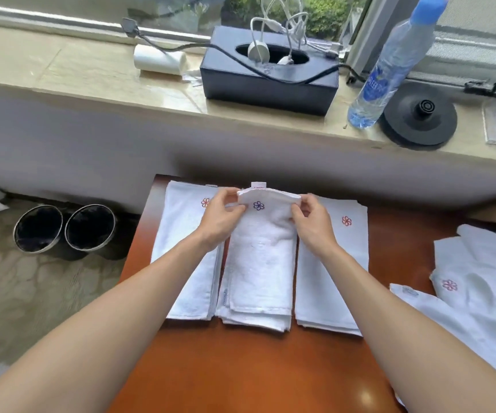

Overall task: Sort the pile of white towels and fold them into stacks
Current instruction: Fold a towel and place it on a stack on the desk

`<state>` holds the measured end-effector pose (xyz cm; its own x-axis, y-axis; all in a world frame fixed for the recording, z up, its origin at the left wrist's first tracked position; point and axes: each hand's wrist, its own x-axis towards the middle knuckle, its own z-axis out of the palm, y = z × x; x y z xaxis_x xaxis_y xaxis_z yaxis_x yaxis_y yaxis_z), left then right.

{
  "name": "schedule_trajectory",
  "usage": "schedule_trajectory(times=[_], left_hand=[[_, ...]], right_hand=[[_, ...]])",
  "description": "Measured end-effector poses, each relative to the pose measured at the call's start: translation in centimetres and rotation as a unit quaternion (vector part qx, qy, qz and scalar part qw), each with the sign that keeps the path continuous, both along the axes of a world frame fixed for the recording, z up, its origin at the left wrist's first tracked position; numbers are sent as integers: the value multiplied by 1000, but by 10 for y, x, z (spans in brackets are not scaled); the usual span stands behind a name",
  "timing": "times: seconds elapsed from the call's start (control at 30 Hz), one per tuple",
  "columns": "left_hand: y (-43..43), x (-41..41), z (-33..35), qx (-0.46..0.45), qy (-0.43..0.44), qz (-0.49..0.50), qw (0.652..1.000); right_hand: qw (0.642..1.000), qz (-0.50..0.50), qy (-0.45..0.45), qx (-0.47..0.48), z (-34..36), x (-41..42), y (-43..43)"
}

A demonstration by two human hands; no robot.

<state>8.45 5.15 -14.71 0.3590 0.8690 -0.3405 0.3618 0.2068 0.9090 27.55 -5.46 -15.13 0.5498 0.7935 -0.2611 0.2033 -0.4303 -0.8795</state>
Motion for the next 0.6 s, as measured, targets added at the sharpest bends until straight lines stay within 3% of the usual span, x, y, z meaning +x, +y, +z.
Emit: schedule_trajectory(times=[0.2,0.37,0.6], left_hand=[[-3,9,-28,-36,14,-116,993],[-35,-7,-37,62,98,-137,984],[-112,-42,-35,22,151,-119,981]], right_hand=[[998,-11,20,-59,-31,5,1],[993,40,-22,-106,-34,-13,-24],[978,80,-25,-189,-26,-61,-109]])
